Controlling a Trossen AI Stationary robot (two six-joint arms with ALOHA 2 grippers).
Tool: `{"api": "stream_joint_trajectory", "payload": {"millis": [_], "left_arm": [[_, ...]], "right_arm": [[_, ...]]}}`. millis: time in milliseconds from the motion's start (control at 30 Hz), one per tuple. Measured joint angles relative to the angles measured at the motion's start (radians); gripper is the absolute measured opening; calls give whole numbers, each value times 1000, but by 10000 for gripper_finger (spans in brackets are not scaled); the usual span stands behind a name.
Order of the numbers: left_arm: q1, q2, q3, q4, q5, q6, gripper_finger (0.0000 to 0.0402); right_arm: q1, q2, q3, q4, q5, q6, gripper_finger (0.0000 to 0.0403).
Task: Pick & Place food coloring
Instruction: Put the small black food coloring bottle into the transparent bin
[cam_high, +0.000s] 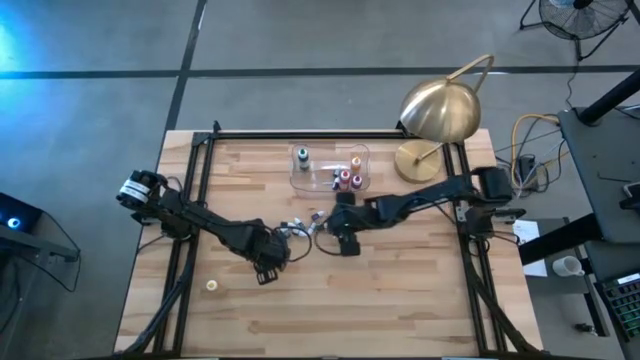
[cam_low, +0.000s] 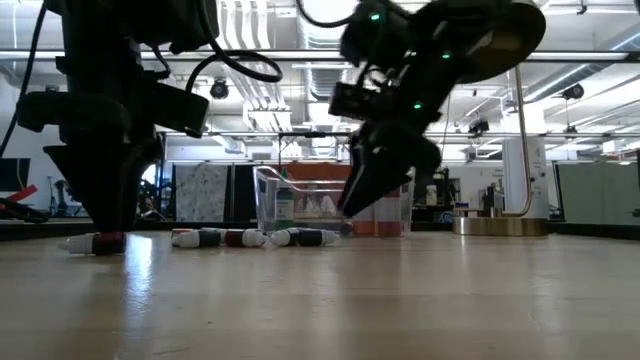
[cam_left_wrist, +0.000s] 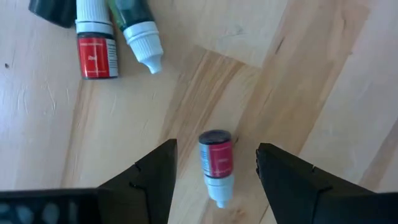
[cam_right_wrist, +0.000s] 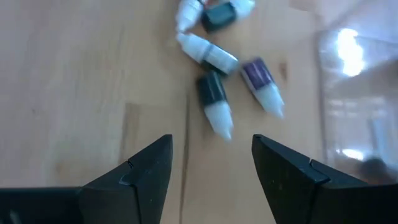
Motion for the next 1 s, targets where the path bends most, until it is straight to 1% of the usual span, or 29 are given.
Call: {"api": "stream_joint_trajectory", "payload": {"millis": [167,300,433,533,633,733,800,933,1000], "left_arm": [[-1,0,-19,4,-4,-23,193],[-2,-1,-43,14,-4,-40,193],[-2,-16,-69,31,-4,-42,193],[-2,-30,-85,37,-4,-42,193],[-3,-48,-98,38,-11,-44,193],[-3,-70,-116,41,-27,-45,193],[-3,-84,-131,46,-31,-46,193],[-3,-116,-162,56,-35,-63,193],[-3,-131,-178,69,-37,-70,193]], "right_arm": [[-3,104,129,-93,-5,-18,214],[-5,168,201,-135,-8,-49,214],[-13,225,266,-154,-61,-54,213],[-24,257,309,-197,-90,-22,203],[-35,280,341,-240,-106,7,178],[-49,295,361,-261,-155,21,139],[-54,300,370,-263,-161,27,110],[-57,282,371,-272,-154,47,56],[-57,246,367,-293,-117,49,47]]}}
